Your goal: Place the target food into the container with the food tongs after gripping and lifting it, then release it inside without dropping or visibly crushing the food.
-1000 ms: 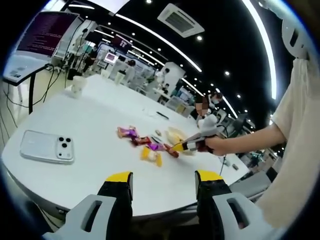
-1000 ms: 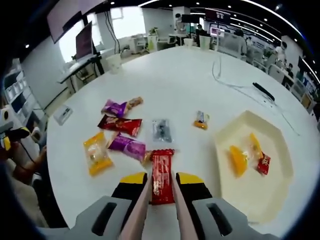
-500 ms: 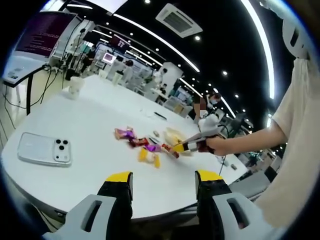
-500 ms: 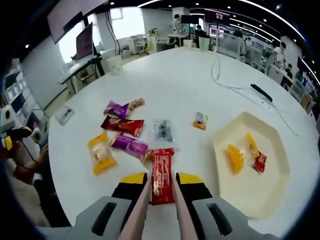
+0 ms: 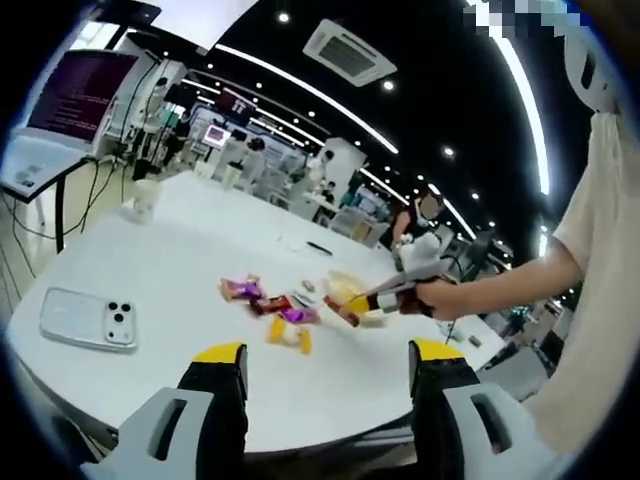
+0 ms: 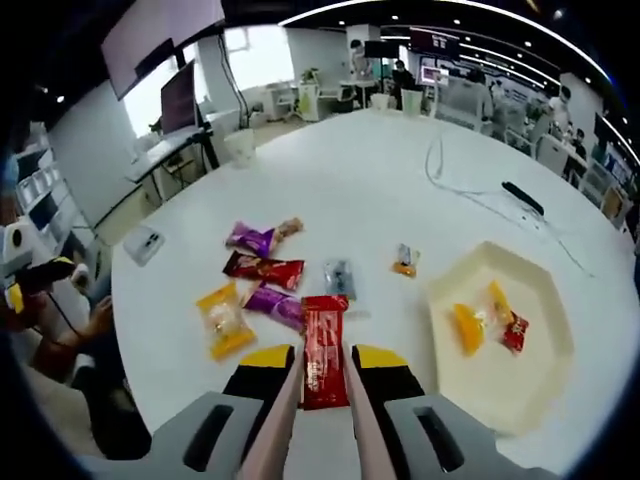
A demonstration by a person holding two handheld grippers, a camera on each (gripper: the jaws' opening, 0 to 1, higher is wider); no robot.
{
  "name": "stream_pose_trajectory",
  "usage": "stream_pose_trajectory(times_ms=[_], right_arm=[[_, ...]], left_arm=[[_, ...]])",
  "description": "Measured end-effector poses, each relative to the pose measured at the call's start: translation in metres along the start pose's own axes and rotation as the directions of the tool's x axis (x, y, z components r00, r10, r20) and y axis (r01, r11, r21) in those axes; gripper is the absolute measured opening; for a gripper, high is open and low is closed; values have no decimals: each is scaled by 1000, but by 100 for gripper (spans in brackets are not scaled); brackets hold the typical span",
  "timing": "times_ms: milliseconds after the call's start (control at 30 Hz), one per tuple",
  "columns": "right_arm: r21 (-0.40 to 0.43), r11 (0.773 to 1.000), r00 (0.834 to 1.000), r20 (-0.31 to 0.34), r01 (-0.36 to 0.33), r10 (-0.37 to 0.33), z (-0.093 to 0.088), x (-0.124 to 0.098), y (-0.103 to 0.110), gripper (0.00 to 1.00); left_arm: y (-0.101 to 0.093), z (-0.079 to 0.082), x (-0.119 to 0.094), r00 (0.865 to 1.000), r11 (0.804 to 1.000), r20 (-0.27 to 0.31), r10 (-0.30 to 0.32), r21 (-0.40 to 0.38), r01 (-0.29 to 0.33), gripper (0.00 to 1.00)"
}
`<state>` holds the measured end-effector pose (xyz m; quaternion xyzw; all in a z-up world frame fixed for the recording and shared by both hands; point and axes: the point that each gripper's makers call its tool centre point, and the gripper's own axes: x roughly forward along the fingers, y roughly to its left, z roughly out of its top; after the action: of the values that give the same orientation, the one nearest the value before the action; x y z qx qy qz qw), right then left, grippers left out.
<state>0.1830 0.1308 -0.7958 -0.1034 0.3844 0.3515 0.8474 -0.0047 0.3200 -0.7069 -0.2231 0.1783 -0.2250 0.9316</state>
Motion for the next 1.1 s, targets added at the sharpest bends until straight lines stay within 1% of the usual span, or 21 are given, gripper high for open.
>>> stream_pose_trajectory(times_ms=[100,233,267,333,367,433,467,567,633,667,767,867,1100], right_arm=[[4,1000,1000,15,-9,9,5,-5,2,22],[-20,1000,999,38,-23,24,13,-13,4,22],[-25,999,999,46,-29,30,14,-15,5,22],[-28,999,998,47,-36,37,12,-16,6,22],[-29,999,998,47,-38,39,11,-15,3,22],[-21,999,998,53,-43,44,11,-15,0,22],[-19,999,997,58,-46,47,10,-16,-2,22],[-24,999,997,58,-45,46,10,-17,-7,22],[-19,999,997,61,-46,48,9,-18,-10,22],[-12,999,997,66,-48,48,10,-20,-11,22],[-7,999,995,81,-54,54,12,-22,-13,22],[-13,998,992,103,-68,69,17,-26,-10,22],[-17,997,988,130,-81,82,20,-35,-6,22]], left_arm=[[-8,0,-2,1000,1000,6,10,5,-10,63],[-19,1,-3,999,1000,28,23,9,-23,63],[-20,-1,-4,999,1000,30,26,1,-26,63],[-24,-5,-3,999,1000,20,29,-5,-29,63],[-28,-6,-3,1000,1000,13,29,1,-29,63],[-32,-4,-4,1000,1000,13,28,12,-28,63],[-36,0,-4,999,999,22,31,19,-31,63],[-39,6,-4,999,998,31,39,39,-40,63],[-42,5,-4,999,997,24,44,61,-45,63],[-46,6,-2,999,997,25,41,57,-42,63],[-53,6,-1,999,998,28,33,56,-35,63],[-62,7,-1,999,997,26,27,70,-28,63],[-72,8,0,999,996,38,29,78,-32,63]])
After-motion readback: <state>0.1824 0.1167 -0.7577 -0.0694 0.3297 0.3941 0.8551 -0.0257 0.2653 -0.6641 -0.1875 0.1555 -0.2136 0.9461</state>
